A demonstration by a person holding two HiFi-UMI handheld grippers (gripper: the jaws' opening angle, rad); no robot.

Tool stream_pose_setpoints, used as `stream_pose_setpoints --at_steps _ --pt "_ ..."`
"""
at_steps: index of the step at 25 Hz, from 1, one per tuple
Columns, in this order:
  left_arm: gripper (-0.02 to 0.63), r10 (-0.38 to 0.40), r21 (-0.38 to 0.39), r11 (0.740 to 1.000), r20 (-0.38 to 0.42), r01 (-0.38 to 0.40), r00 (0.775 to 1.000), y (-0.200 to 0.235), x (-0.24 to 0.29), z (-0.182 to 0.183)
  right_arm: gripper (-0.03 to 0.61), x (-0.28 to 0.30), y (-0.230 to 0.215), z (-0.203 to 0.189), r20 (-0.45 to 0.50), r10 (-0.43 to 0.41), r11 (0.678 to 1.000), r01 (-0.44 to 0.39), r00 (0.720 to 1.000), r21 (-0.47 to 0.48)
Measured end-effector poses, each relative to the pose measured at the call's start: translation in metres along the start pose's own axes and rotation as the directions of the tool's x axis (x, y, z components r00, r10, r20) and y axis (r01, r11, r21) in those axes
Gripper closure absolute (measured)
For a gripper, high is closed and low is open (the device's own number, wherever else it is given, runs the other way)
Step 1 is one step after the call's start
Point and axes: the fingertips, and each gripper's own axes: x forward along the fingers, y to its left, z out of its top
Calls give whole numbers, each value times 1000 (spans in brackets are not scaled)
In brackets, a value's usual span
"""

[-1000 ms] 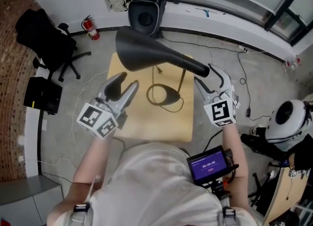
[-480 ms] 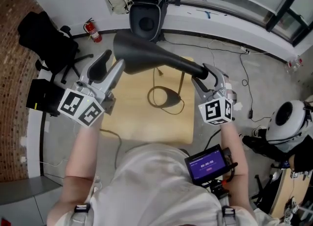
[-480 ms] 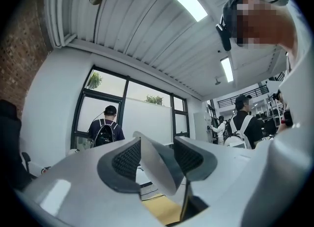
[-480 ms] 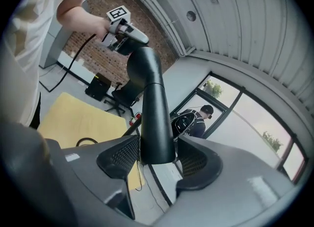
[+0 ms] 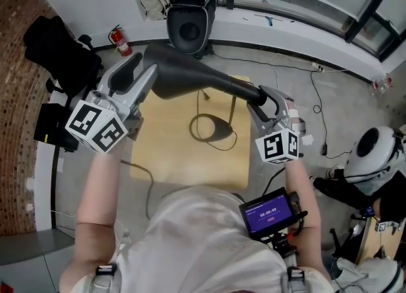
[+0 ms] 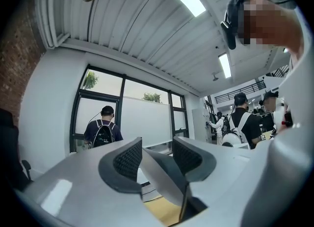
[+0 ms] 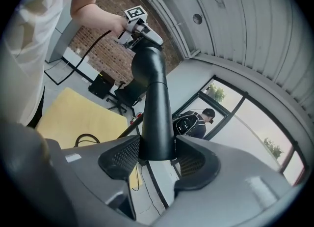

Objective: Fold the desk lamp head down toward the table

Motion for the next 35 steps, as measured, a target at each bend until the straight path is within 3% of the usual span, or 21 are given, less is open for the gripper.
stream_pose_setpoints --at_steps 3,8,12,15,21,30,35 --pt "427 11 4 1000 -5 -11 1000 1 1 3 344 -2 0 3 27 11 1000 -11 1000 -2" --pt "431 26 23 999 -30 -25 999 -2 0 1 342 -10 1 5 152 90 987 -109 984 121" --pt "432 34 26 999 -35 -33 999 3 0 -2 339 -7 1 10 295 206 923 -285 933 259" --pt "440 53 24 998 -41 -52 998 7 -1 -2 341 -5 2 12 354 261 880 -372 898 295" --pt "466 106 57 993 -63 -102 992 4 3 -7 345 -7 0 9 403 318 863 -438 858 252" --pt "469 165 26 986 -121 -163 979 9 7 -33 348 -12 -8 0 404 339 871 -445 850 206" --pt "471 196 -12 980 -101 -198 976 20 -9 -35 348 -13 -4 18 384 365 872 -456 848 178"
